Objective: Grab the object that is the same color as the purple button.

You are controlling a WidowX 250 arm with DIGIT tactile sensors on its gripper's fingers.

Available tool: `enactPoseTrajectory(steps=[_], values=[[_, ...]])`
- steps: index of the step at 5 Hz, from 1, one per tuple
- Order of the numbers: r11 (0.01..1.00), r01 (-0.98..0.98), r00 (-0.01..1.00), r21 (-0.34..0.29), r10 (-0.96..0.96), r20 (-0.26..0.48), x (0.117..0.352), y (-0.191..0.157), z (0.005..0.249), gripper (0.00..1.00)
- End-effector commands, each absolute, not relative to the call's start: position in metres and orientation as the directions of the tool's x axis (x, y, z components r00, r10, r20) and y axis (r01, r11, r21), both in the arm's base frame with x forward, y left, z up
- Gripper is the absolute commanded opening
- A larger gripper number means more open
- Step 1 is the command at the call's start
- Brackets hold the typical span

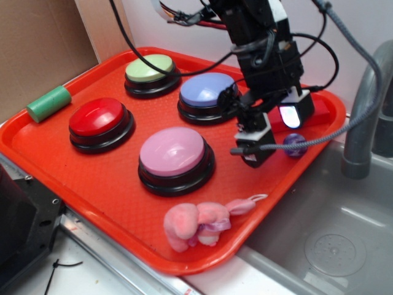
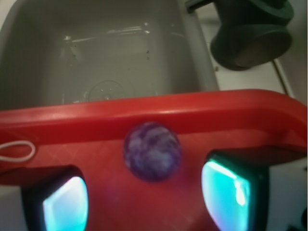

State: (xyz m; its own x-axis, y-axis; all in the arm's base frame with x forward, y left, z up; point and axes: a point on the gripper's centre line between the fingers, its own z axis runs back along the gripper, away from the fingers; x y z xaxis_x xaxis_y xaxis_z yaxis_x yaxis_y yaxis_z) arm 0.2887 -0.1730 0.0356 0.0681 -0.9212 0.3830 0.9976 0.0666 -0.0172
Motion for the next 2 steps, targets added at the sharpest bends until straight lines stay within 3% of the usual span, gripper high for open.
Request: enactPoseTrajectory(steps=[1, 2], values=[[0.034, 0.999, 0.026, 0.010, -0.903, 0.428, 0.2854, -0.2052, 0.0440, 1.00], [0.022, 1.000, 0.017, 0.007, -0.907, 0.422, 0.2805, -0.2105, 0.0410, 1.00]])
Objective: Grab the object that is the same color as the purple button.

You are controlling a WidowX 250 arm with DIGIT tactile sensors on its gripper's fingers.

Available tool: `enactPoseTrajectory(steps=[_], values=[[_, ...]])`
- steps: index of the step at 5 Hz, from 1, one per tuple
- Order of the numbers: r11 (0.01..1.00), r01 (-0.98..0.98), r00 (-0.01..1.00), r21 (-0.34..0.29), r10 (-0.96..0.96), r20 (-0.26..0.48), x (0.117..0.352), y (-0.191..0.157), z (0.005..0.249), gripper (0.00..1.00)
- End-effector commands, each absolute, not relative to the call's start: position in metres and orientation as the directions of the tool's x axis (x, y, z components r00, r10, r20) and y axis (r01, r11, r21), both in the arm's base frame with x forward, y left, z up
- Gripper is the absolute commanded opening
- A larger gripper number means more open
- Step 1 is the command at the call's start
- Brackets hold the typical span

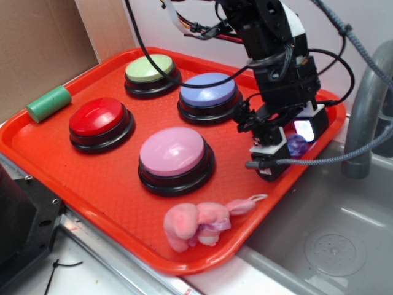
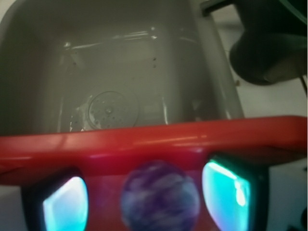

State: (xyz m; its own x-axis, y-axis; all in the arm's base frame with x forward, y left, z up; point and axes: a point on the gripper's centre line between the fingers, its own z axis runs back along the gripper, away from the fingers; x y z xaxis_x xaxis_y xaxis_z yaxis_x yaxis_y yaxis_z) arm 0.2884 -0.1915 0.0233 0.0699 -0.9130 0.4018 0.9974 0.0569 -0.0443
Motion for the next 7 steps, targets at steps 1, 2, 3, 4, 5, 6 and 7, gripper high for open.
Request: enactPoseTrajectory(steps=[1, 2, 3, 4, 5, 6, 7], values=[[0.040, 0.999, 0.032, 0.010, -0.910, 0.414, 0.276, -0.213, 0.042, 0.00], [0.058, 0.998, 0.047, 0.014, -0.911, 0.410, 0.274, -0.212, 0.045, 0.00], [0.090, 0.996, 0.074, 0.019, -0.909, 0.410, 0.272, -0.204, 0.054, 0.00], [0.278, 0.958, 0.285, -0.073, -0.894, 0.347, 0.272, -0.182, 0.080, 0.00], [0.512, 0.852, 0.523, -0.106, -0.832, 0.184, 0.267, -0.155, 0.112, 0.00], [0.716, 0.691, 0.718, -0.097, -0.695, -0.013, 0.255, -0.124, 0.141, 0.00], [0.869, 0.492, 0.868, -0.056, -0.495, -0.040, 0.237, -0.093, 0.163, 0.00]])
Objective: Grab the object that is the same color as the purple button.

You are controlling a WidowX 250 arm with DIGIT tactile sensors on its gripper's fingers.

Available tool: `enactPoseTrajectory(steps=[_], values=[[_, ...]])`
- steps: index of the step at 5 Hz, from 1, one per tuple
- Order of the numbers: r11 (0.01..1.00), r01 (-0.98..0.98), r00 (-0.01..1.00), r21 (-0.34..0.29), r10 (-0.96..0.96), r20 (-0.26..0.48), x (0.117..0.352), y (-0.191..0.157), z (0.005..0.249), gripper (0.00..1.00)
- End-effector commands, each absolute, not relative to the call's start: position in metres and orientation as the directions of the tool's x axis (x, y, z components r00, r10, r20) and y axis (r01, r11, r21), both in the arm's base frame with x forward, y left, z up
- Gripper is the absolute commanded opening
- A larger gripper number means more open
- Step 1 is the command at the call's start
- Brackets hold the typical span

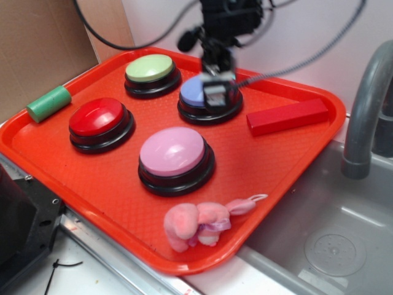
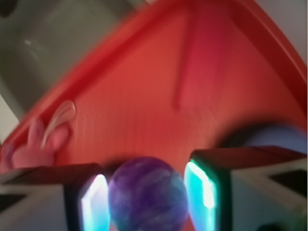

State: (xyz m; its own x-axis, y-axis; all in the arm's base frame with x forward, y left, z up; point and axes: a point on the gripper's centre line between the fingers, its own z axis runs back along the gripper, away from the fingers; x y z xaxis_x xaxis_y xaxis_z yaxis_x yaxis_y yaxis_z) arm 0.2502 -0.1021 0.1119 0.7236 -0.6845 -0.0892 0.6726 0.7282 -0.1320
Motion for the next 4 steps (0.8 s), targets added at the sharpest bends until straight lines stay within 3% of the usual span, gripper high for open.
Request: enactPoseTrajectory(steps=[1, 3, 4], values=[[0.965, 0.262, 0.961, 0.009, -0.260, -0.092, 0.218, -0.060, 0.181, 0.00], [0.994, 0.107, 0.991, 0.016, -0.106, -0.081, 0.198, -0.027, 0.192, 0.00], [0.993, 0.115, 0.991, -0.003, -0.114, -0.070, 0.201, -0.025, 0.187, 0.00]])
